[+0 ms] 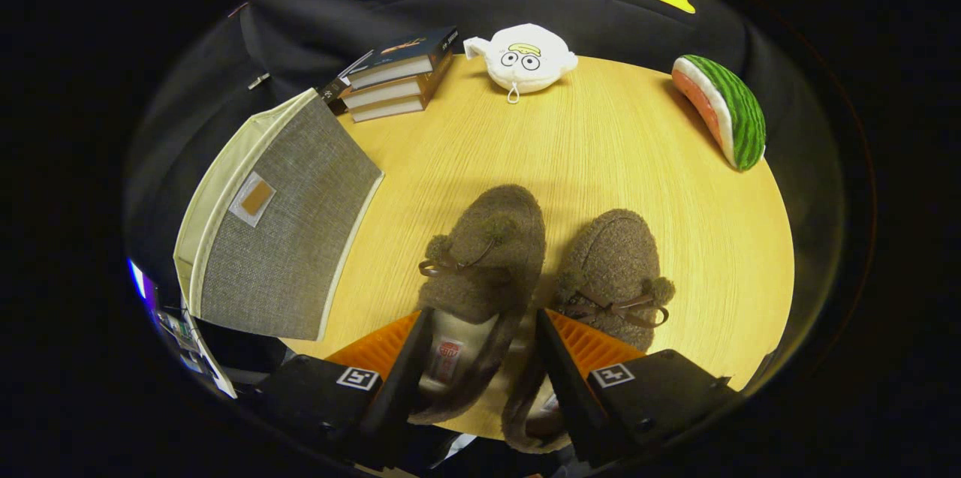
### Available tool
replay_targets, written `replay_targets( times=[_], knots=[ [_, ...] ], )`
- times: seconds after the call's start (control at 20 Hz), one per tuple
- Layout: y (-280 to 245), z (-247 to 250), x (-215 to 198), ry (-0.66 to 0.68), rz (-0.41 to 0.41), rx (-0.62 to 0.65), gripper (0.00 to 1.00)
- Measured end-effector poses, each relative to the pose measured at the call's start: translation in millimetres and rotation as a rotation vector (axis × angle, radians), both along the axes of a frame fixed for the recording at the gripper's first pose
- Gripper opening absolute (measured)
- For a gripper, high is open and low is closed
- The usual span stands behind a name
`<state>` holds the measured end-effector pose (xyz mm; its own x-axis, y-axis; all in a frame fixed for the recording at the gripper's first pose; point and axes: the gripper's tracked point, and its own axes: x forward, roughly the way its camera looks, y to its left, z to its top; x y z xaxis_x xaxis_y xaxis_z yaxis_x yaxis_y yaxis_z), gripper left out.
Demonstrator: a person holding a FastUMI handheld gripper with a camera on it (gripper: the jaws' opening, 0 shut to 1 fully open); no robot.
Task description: Open the storage box then place both shoes into the box .Put the left shoe in first, then the right shoe, with the right side of both shoes facing outward in a uniform manner.
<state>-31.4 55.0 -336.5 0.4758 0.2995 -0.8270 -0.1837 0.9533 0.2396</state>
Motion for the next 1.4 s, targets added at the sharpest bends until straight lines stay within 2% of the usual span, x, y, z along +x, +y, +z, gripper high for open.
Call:
replay_targets(
  times=[0.4, 0.55, 0.85, 1.0, 1.1, 1.25, 1.35, 1.4],
  knots=[
    [5.5, -20.6, 9.5, 0.023, -0.024, -0.094, 0.65],
    [4.8, -25.1, 7.6, 0.026, -0.012, -0.113, 0.66],
    [1.3, -27.7, 11.4, 0.031, -0.066, -0.087, 0.62],
    [-3.7, -29.0, 14.9, 0.045, -0.124, -0.081, 0.50],
    [-3.6, -30.7, 14.5, 0.051, -0.143, -0.069, 0.37],
    [-7.3, -33.1, 15.5, 0.066, -0.173, -0.063, 0.31],
    [-7.5, -31.6, 14.5, 0.083, -0.191, -0.029, 0.11],
    [-7.9, -31.8, 14.3, 0.091, -0.191, -0.013, 0.08]
  ],
)
